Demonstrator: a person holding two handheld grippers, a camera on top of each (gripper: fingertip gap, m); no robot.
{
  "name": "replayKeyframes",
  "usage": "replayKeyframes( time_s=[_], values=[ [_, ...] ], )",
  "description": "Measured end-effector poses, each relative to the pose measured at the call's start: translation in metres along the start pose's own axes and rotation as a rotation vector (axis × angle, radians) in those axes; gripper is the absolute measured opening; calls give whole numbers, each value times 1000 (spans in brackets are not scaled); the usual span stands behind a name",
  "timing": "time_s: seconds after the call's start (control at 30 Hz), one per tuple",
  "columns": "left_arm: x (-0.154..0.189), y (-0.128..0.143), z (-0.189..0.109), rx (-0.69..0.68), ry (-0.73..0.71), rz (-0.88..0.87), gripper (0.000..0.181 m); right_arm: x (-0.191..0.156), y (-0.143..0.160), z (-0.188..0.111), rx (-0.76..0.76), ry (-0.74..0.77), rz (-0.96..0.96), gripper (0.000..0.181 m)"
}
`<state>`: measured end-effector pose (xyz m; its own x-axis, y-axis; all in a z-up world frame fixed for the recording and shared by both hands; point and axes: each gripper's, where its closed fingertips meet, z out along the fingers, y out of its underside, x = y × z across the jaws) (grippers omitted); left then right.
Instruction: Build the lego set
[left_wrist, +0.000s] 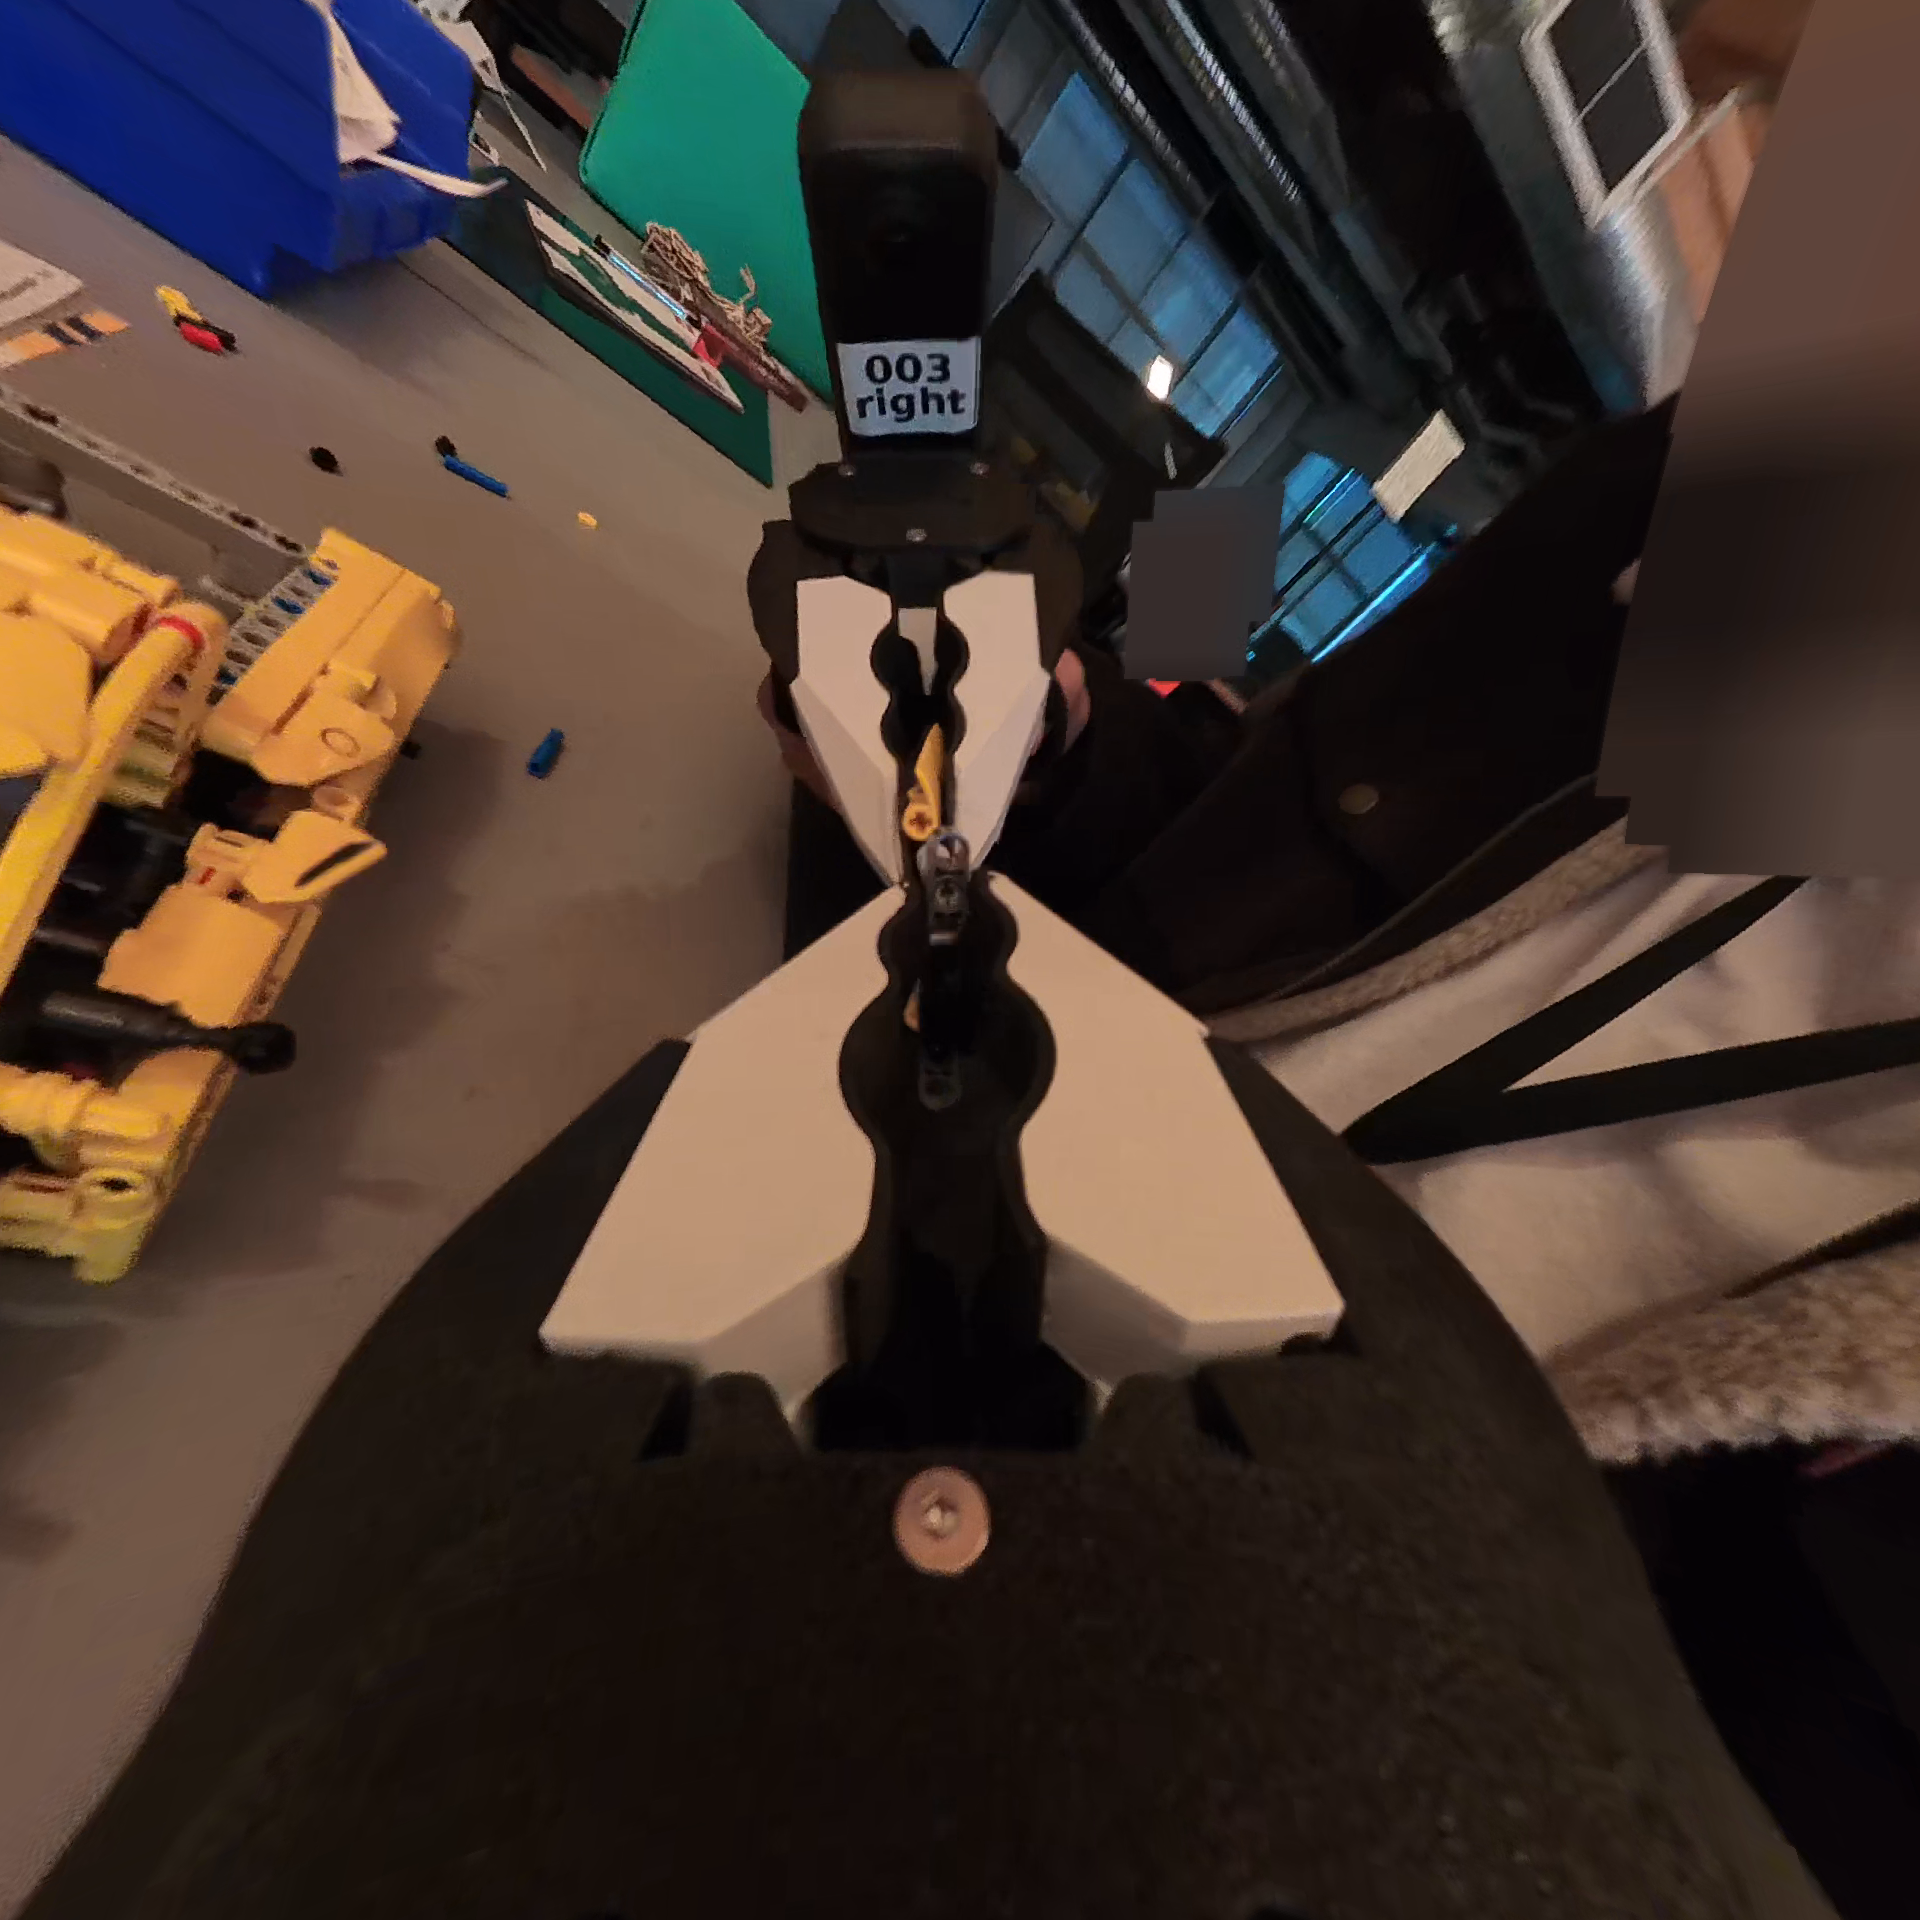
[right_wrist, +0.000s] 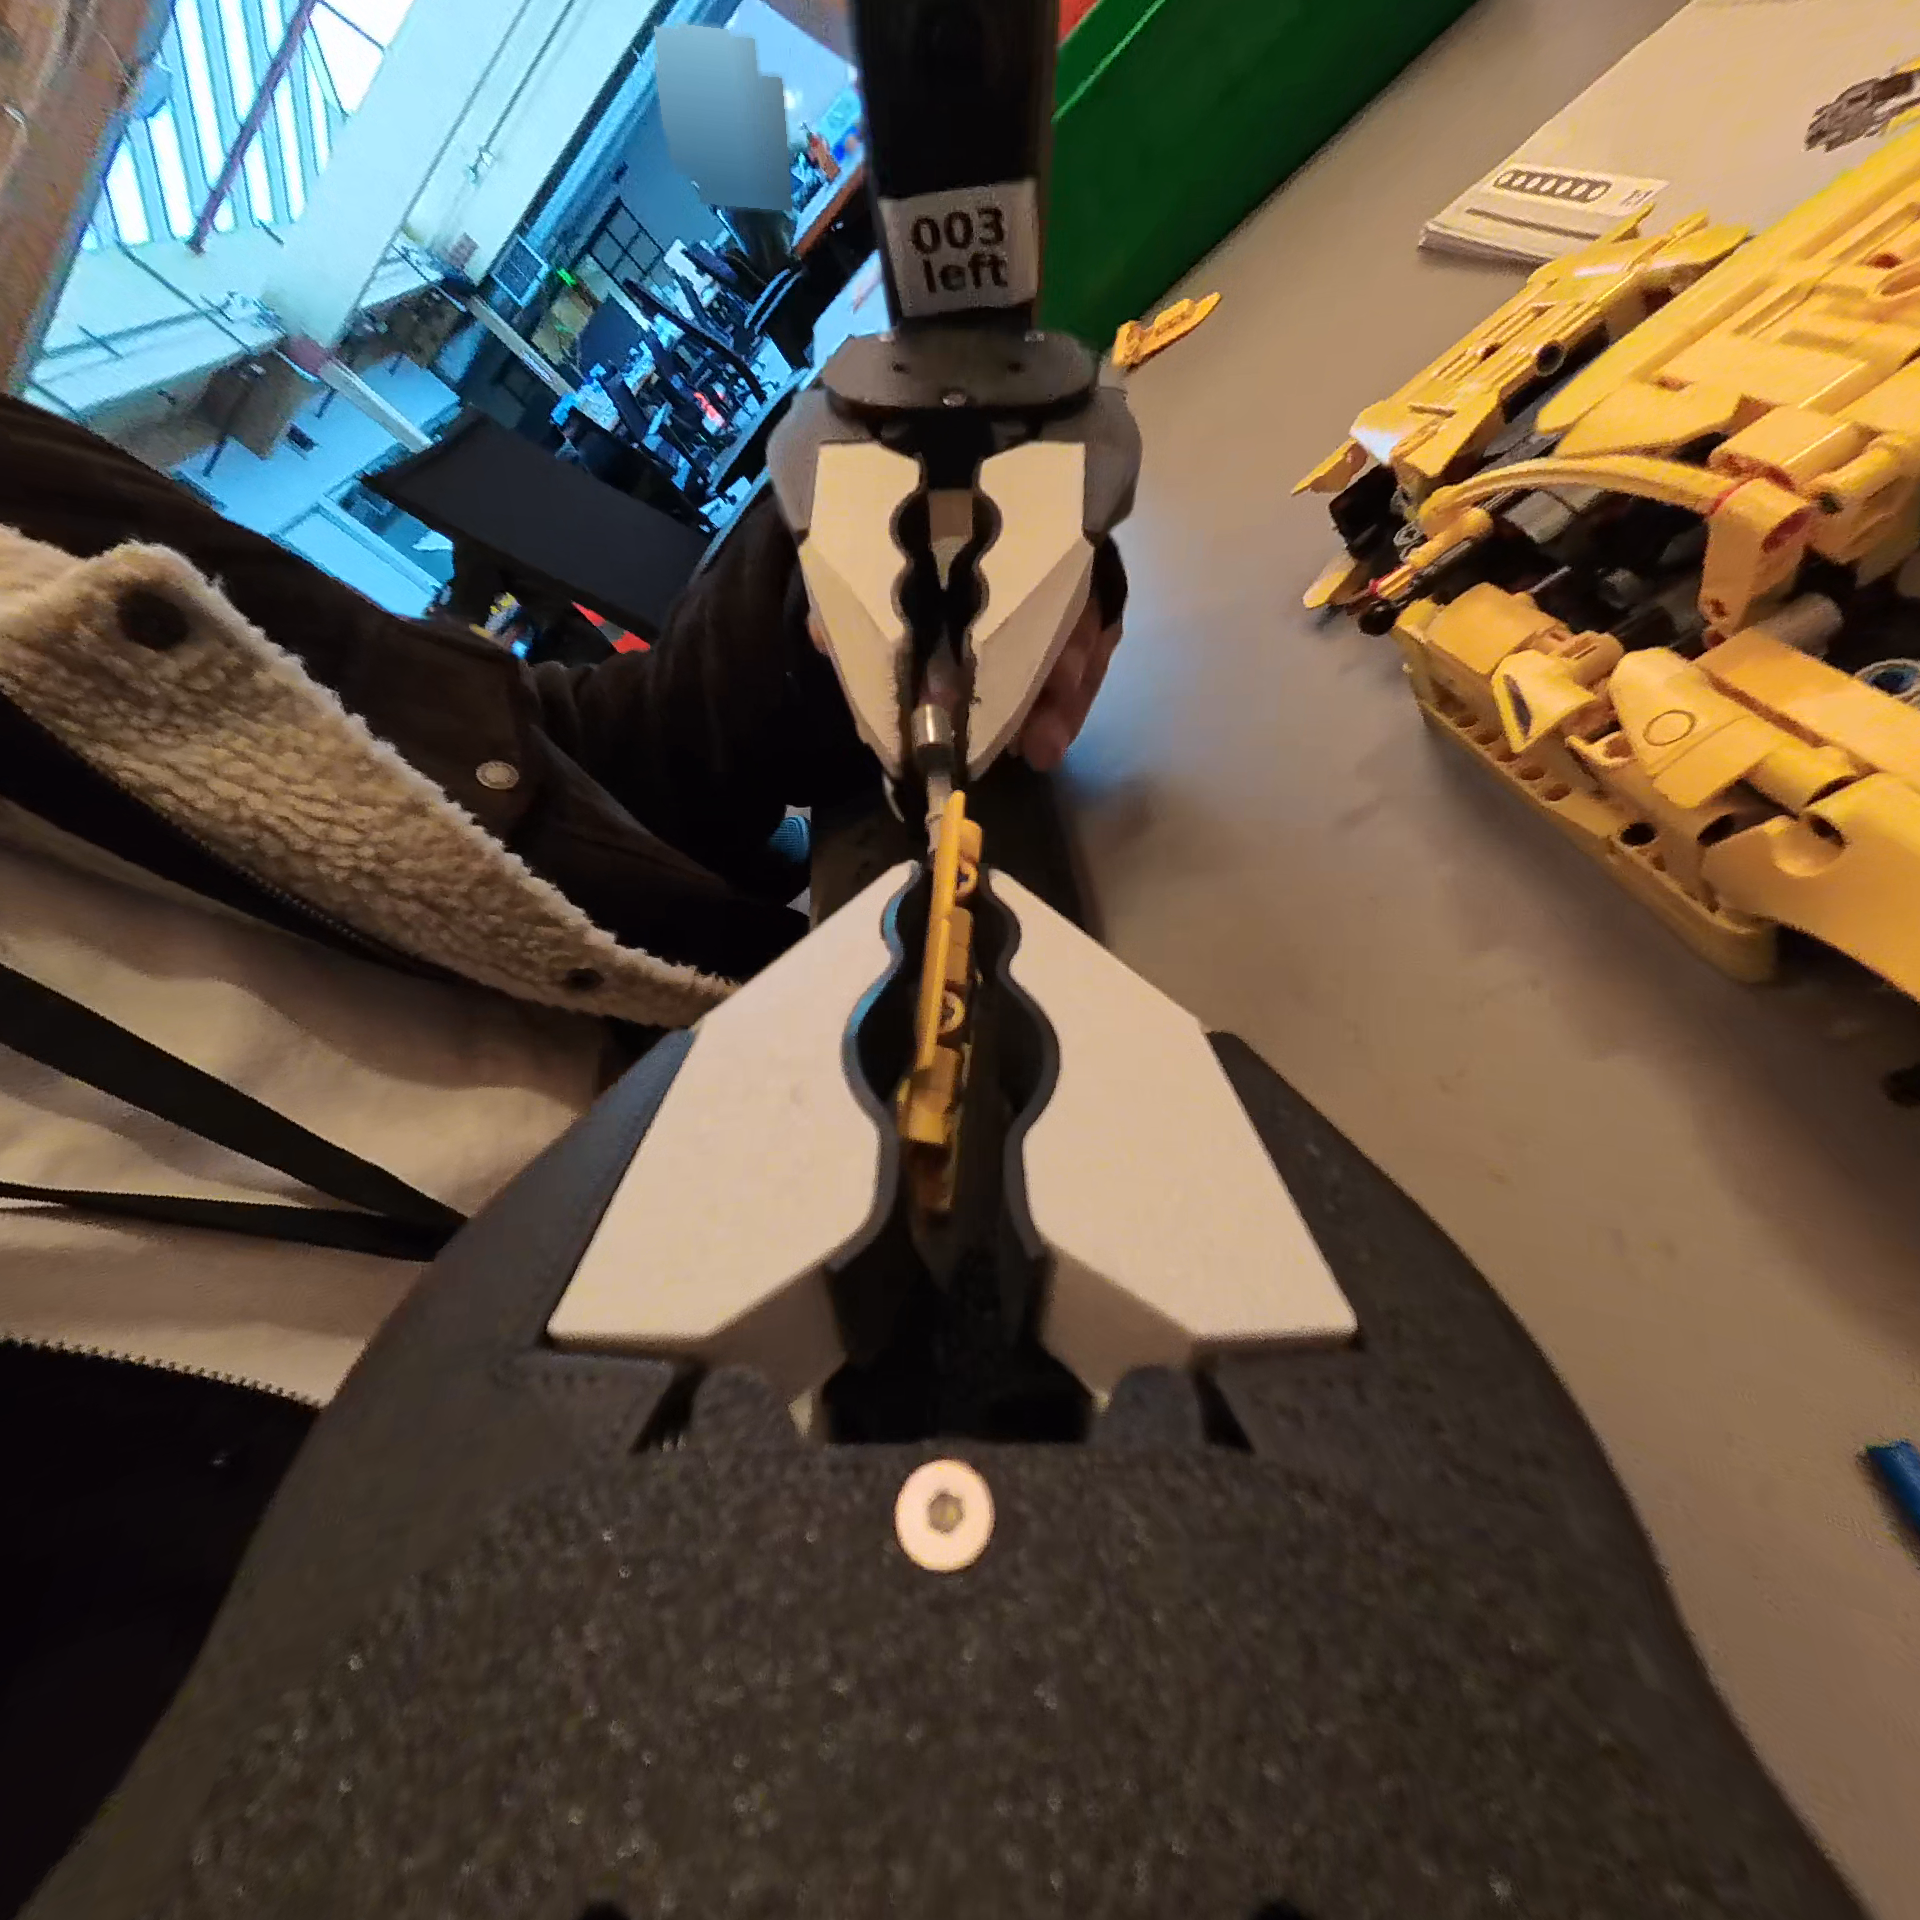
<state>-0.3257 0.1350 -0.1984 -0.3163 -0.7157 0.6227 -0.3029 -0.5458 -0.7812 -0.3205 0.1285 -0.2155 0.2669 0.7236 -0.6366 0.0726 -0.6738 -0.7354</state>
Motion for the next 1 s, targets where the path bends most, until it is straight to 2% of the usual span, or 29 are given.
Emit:
replayKeyframes(
  time_s=[0.07, 0.27, 0.4, 0.53, 0.67, 0.73, 0.83, 0.9, 1.0],
  values=[
    [-2, -1, -3, 9, -1, -33, 17, 1, -1, 0, 7, -19, 38, 7],
    [-1, -1, -14, 12, -25, 21, 17, 7, -16, -19, 104, -68, 127, 7],
    [0, 14, -1, -92, -34, 52, 10, 3, -16, -20, 58, -89, 116, 7],
    [1, 16, 1, -107, -20, 45, 7, 1, -20, -15, 10, -93, 93, 7],
    [-2, 1, -5, -9, -26, 27, 7, 1, -39, -16, 66, -79, 39, 12],
    [2, -11, -10, 69, -1, 15, 7, -4, -52, -17, 153, -91, -5, 34],
    [3, -27, -20, 174, 13, -4, 7, 0, -62, -26, 286, -42, -61, 46],
    [-3, -34, -26, 227, -27, -8, 7, 4, -63, -30, 360, -31, -15, 53],
    [-8, -42, -31, 276, -60, -5, 6, 2, -62, -17, 417, -72, 89, 51]
  ],
)
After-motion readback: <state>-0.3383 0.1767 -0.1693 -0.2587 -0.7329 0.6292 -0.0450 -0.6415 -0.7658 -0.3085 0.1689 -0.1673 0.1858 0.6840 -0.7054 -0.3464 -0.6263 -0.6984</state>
